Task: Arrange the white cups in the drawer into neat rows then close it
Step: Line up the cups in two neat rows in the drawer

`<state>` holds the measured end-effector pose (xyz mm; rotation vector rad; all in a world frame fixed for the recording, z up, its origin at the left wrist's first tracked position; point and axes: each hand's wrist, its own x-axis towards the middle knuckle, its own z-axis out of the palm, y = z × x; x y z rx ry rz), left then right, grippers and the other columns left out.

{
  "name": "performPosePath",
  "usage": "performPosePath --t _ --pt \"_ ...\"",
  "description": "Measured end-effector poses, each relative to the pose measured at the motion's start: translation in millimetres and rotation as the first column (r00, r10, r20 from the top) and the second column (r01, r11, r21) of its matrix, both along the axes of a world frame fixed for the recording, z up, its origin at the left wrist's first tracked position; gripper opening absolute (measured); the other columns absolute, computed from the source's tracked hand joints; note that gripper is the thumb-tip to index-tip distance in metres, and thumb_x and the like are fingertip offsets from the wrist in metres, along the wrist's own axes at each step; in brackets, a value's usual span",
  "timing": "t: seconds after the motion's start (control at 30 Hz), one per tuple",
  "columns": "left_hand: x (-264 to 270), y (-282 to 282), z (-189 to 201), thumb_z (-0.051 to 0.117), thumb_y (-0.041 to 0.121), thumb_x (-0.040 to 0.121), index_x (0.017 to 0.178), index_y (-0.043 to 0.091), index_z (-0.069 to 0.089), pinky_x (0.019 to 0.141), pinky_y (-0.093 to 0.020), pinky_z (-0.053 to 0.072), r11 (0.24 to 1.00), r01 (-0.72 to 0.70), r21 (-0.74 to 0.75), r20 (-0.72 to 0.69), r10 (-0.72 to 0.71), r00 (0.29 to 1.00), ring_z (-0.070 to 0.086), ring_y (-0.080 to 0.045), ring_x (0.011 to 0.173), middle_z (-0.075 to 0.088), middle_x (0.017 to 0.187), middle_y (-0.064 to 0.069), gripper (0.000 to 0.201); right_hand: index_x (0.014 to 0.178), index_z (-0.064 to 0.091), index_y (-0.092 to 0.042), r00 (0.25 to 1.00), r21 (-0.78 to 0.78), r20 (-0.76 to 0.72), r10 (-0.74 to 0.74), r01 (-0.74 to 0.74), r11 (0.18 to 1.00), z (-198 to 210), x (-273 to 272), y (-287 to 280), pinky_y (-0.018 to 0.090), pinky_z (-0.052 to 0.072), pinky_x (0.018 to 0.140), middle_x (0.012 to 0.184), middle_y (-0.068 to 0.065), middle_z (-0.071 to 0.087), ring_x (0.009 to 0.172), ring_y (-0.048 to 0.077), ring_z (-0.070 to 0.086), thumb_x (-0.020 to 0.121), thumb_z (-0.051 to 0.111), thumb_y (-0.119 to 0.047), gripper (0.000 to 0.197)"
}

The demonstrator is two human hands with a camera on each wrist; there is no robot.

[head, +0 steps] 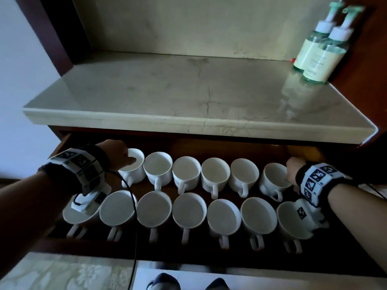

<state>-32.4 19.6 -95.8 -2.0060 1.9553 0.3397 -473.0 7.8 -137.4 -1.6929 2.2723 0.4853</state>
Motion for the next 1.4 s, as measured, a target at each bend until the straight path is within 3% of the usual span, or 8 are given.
performPosePath --t 0.17,0.33,0.4,0.63,0.77,1.03,1.17,1.4 --pt "15 -1 -9 0.05 0.04 0.095 0.101 0.003 0.072 0.087 -0.028 0.047 0.997 -0.072 0.035 -0.018 0.073 0.997 0.064 -0.025 0.104 0.071 0.105 -0.012 0.043 0.121 0.057 0.005 1.0 0.029 0.011 -0.029 0.029 0.999 -2 -1 -6 0.036 0.053 0.085 0.116 0.023 0.063 0.104 0.034 0.064 0.089 0.062 -0.007 0.035" --pt "23 -5 -18 0.051 0.039 0.095 0.106 0.002 0.07 0.091 -0.029 0.047 0.995 -0.082 0.057 -0.027 0.083 0.996 0.064 -0.025 0.108 0.07 0.11 -0.013 0.043 0.091 0.056 -0.003 0.991 0.112 -0.129 -0.016 0.03 0.993 4 12 -3 0.019 0.041 0.046 0.084 0.009 0.063 0.069 0.021 0.063 0.096 0.054 -0.015 0.013" --pt "26 -8 -24 0.051 0.041 0.095 0.106 0.002 0.07 0.092 -0.029 0.048 0.995 -0.065 0.073 0.0 0.065 0.998 0.064 -0.024 0.107 0.07 0.11 -0.011 0.044 0.104 0.058 -0.002 0.988 0.139 -0.152 0.0 0.021 0.99 9 18 1 0.018 0.037 0.044 0.097 0.01 0.066 0.067 0.018 0.061 0.097 0.052 -0.02 0.02" --pt "30 -14 -32 0.061 0.043 0.089 0.11 0.016 0.067 0.094 -0.027 0.042 0.996 0.082 0.037 -0.065 -0.08 0.995 0.058 -0.02 0.112 0.064 0.119 -0.002 0.035 0.112 0.06 -0.005 0.988 0.079 -0.141 0.065 -0.054 0.995 24 33 19 0.022 0.046 0.05 0.074 0.005 0.054 0.056 0.016 0.054 0.092 0.057 -0.02 0.025" --pt "23 -11 -36 0.061 0.044 0.088 0.113 0.021 0.068 0.095 -0.026 0.042 0.983 0.161 0.085 -0.077 -0.154 0.985 0.058 -0.018 0.113 0.063 0.123 0.0 0.035 0.081 0.061 -0.015 0.984 0.151 -0.009 0.18 -0.176 0.973 24 44 32 0.015 0.037 0.036 0.064 -0.001 0.067 0.036 0.005 0.055 0.09 0.061 -0.037 0.024" --pt "8 -13 -33 0.053 0.034 0.091 0.097 0.01 0.072 0.075 -0.026 0.042 0.943 0.32 0.094 0.06 -0.326 0.943 0.058 -0.02 0.085 0.07 0.104 -0.008 0.031 0.089 0.067 -0.016 0.958 0.083 0.074 0.277 -0.283 0.956 46 76 47 0.023 0.053 0.053 0.083 0.001 0.067 0.058 0.014 0.065 0.086 0.066 -0.035 0.019" --pt "4 -12 -34 0.048 0.027 0.093 0.099 0.005 0.072 0.076 -0.025 0.04 0.916 0.388 0.097 0.094 -0.397 0.913 0.062 -0.021 0.101 0.07 0.105 -0.008 0.033 0.096 0.069 -0.013 0.931 0.086 0.069 0.358 -0.364 0.928 55 89 54 0.027 0.056 0.07 0.093 0.008 0.068 0.068 0.014 0.065 0.088 0.063 -0.035 0.024" --pt "9 -14 -35 0.051 0.029 0.091 0.089 0.006 0.072 0.077 -0.025 0.044 0.899 0.425 0.104 0.084 -0.434 0.897 0.062 -0.021 0.09 0.061 0.07 0.0 0.032 0.091 0.066 -0.017 0.901 0.041 0.07 0.428 -0.431 0.901 59 95 63 0.03 0.053 0.08 0.08 -0.004 0.063 0.075 0.011 0.061 0.089 0.062 -0.035 0.019"
